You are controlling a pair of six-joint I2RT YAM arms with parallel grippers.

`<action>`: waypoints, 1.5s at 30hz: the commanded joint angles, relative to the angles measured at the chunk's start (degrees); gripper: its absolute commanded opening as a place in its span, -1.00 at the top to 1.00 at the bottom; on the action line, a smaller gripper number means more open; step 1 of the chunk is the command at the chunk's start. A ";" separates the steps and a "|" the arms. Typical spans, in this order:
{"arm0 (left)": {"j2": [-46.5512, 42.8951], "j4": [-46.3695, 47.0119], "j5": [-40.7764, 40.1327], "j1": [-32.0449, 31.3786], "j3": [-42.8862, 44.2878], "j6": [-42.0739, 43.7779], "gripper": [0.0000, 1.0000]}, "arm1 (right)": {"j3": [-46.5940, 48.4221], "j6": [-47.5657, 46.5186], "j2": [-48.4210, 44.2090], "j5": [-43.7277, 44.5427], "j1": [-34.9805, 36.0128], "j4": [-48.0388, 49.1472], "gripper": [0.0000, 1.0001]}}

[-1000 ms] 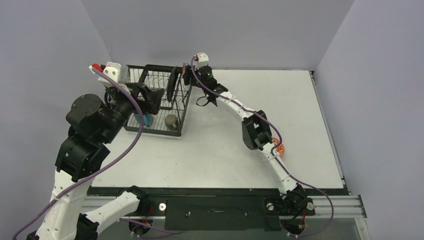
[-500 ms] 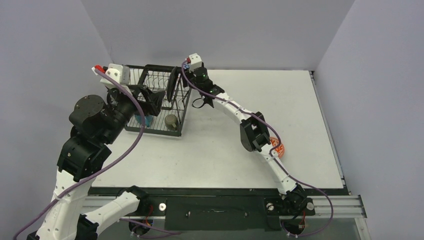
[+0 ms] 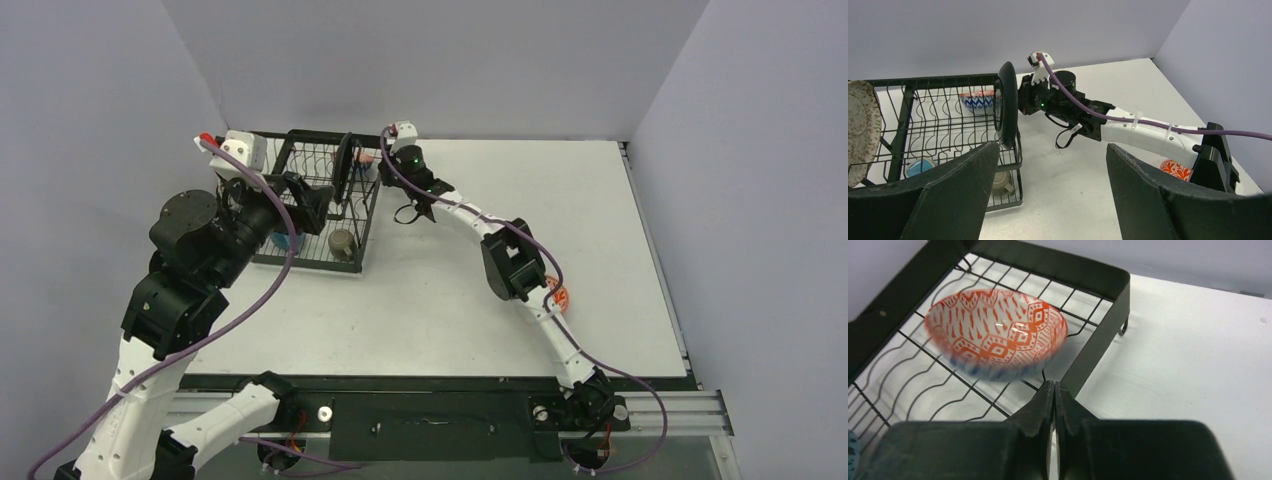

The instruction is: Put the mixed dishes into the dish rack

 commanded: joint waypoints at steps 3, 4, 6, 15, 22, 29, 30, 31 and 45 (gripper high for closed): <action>-0.95 2.04 0.40 -0.15 -0.06 -0.90 -0.53 | -1.23 5.50 -6.36 -4.46 0.02 5.11 1.00; -0.90 2.08 0.41 -0.15 -0.07 -0.91 -0.54 | -1.30 6.33 -6.41 -4.68 -0.08 5.33 1.00; -0.87 2.09 0.37 -0.14 -0.18 -1.03 -0.54 | -1.70 7.19 -6.82 -5.35 -0.18 5.53 1.00; -4.42 -0.90 -3.56 -0.13 -8.63 -4.13 -0.58 | -6.13 15.79 -14.35 -5.64 -1.98 -2.20 0.94; -12.21 -3.10 -6.41 -0.14 -19.11 -12.19 -0.65 | -5.58 22.73 -13.01 -6.28 -1.43 -4.81 0.36; -15.32 -4.19 -6.62 -0.14 -20.89 -14.84 -0.69 | -13.27 31.85 -15.50 -8.77 -1.62 -1.46 0.03; -15.21 -4.14 -6.49 -0.14 -20.63 -14.73 -0.69 | -14.37 33.33 -16.01 -9.43 -1.90 0.80 -0.02; -14.91 -4.16 -6.19 -0.14 -20.13 -14.43 -0.69 | -15.88 34.09 -16.07 -10.64 -2.07 1.69 -0.16; -12.07 -1.71 -3.04 -0.14 -14.72 -11.74 -0.71 | -14.88 47.80 -6.64 -18.85 -3.96 15.25 -0.49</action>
